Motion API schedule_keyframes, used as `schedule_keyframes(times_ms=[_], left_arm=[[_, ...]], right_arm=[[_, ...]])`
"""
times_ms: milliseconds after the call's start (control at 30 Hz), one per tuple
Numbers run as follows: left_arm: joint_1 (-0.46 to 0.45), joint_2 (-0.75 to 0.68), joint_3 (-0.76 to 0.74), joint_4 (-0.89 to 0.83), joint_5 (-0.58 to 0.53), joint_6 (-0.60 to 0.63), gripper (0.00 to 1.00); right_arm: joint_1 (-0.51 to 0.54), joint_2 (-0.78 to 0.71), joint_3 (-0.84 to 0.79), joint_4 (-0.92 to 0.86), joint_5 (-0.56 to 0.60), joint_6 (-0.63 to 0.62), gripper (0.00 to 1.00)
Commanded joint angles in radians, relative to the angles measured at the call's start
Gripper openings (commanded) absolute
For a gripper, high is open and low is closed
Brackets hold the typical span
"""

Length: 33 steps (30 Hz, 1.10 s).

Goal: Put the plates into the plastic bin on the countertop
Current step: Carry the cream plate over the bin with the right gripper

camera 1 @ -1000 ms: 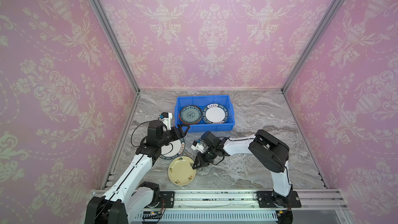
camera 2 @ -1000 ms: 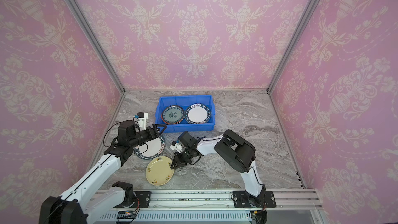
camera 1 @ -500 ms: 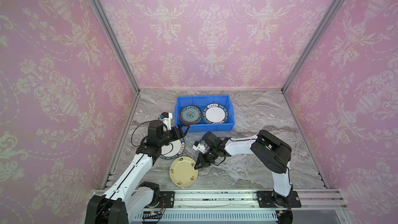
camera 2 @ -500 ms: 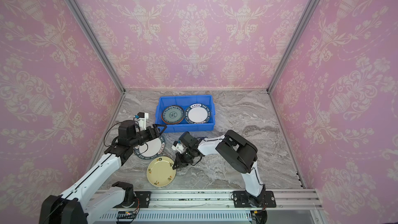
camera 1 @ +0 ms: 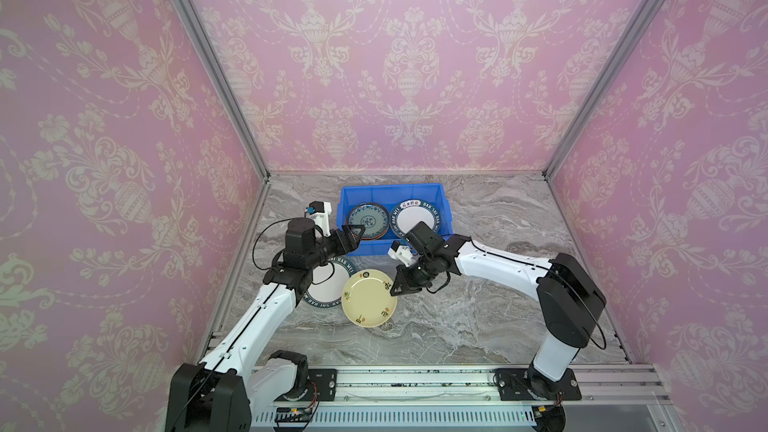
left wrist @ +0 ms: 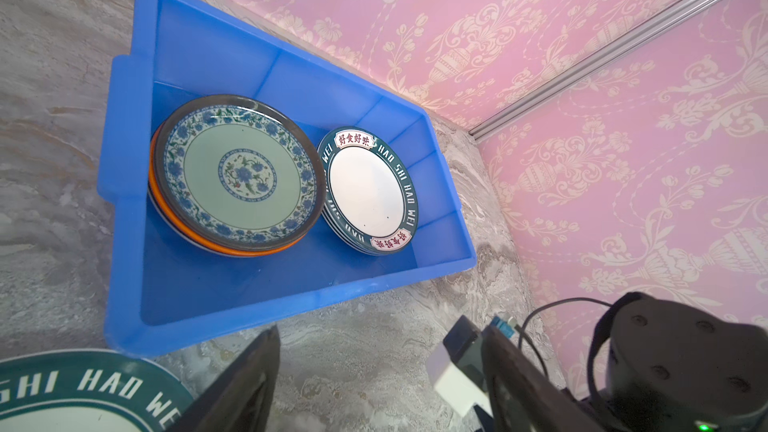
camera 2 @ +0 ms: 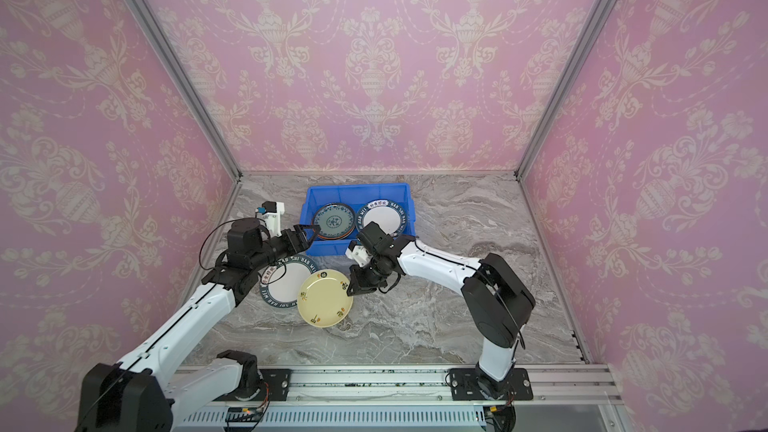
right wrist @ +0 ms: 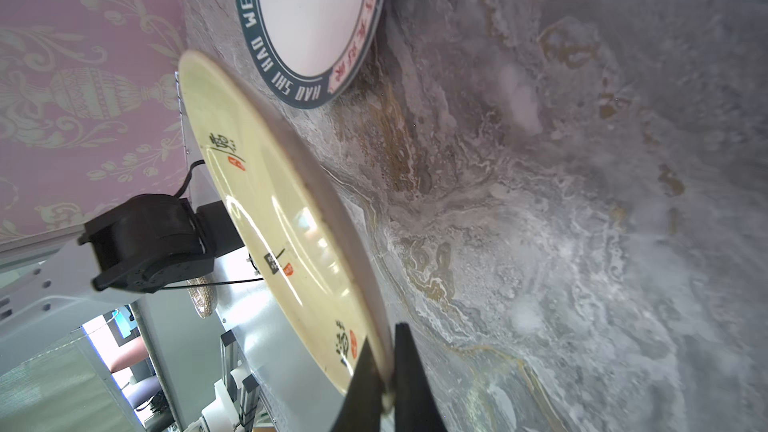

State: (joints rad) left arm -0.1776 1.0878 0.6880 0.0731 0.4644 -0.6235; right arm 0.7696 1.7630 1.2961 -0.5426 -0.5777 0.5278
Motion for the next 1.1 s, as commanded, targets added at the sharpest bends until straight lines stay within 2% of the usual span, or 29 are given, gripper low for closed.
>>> schedule_keyframes(times_ms=[0,267,500,833,1067], left_arm=[[0.012,0.022,0.036,0.038,-0.016,0.044,0.78],[0.009,0.071,0.11,0.114,0.002,0.008,0.76],[0.008,0.064,0.069,0.145,0.005,0.002,0.77],[0.003,0.031,0.051,0.031,-0.037,0.045,0.77],[0.003,0.095,0.117,-0.155,-0.041,0.07,0.74]], right_arm=[[-0.03,-0.047,0.081,-0.193,0.041,-0.076,0.0],[-0.182,-0.023,0.295,-0.277,0.098,-0.115,0.0],[-0.298,0.14,0.472,-0.195,0.113,-0.088,0.0],[-0.329,0.509,0.847,-0.217,0.014,-0.021,0.0],[-0.331,0.666,1.02,-0.249,-0.013,0.012,0.0]])
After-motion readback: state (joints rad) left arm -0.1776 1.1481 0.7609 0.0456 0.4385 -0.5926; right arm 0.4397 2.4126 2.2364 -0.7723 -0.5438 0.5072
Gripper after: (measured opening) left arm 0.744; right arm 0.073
